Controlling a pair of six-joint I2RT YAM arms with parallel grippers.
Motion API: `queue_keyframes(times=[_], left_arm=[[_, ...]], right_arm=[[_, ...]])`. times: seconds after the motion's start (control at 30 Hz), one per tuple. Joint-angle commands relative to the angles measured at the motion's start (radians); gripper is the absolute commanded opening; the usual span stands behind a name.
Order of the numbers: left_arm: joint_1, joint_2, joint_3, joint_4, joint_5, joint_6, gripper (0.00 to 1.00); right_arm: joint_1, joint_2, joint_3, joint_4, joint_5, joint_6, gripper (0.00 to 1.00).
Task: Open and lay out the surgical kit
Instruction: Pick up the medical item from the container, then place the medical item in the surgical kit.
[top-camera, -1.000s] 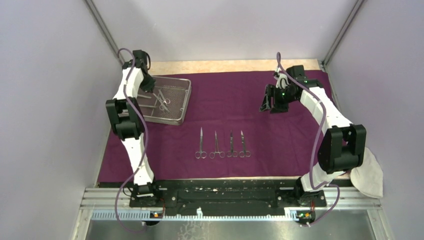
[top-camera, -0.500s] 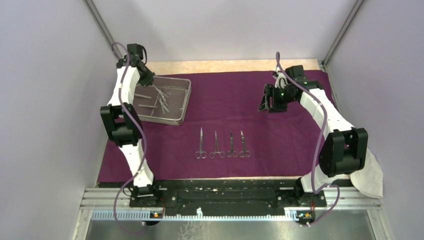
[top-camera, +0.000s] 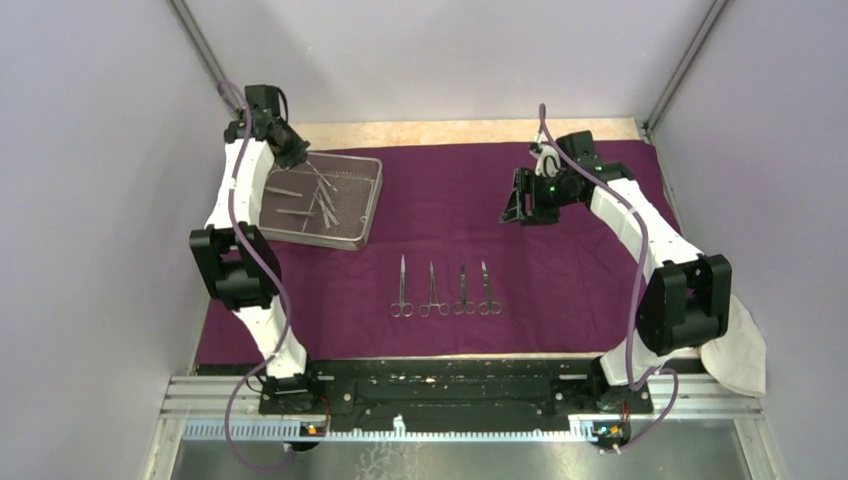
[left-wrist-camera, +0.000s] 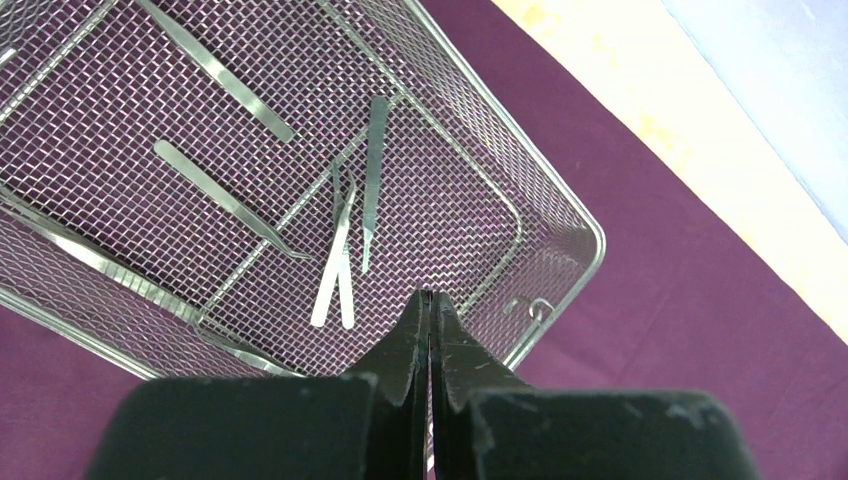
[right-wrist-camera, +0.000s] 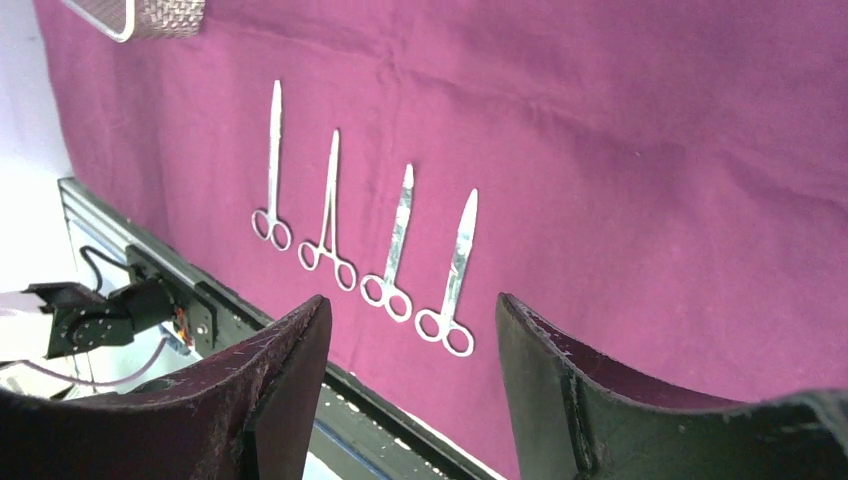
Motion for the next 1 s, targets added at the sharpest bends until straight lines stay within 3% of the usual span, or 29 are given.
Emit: queue_keyframes(times=[0.0, 0.23, 0.4, 0.47, 0.67, 0.97], left_arm=[[-0.032, -0.115, -0.020, 0.057, 0.036, 0.049, 0.00], [-0.081, -0.202, -0.063, 0.064, 0.036, 0.069, 0.00], [-0.082, -0.266, -0.135, 0.121, 0.132, 0.097, 0.00], [-0.082, -0.305, -0.183, 0.172, 0.222, 0.135, 0.00], [-0.126, -0.525, -0.473, 0.528, 0.595, 0.170, 0.00], [-0.224, -0.669, -0.710, 0.785, 0.967, -0.013, 0.00]], right_arm=[[0.031, -0.017, -0.003, 0.080, -0.075, 0.043, 0.62], [0.098, 0.047, 0.031, 0.178, -0.148, 0.111, 0.62], [0.152, 0.100, 0.100, 0.209, -0.181, 0.128, 0.62], [0.165, 0.112, 0.123, 0.222, -0.206, 0.128, 0.62], [0.168, 0.106, 0.148, 0.269, -0.296, 0.133, 0.62], [0.171, 0.078, 0.147, 0.473, -0.506, 0.245, 0.65]])
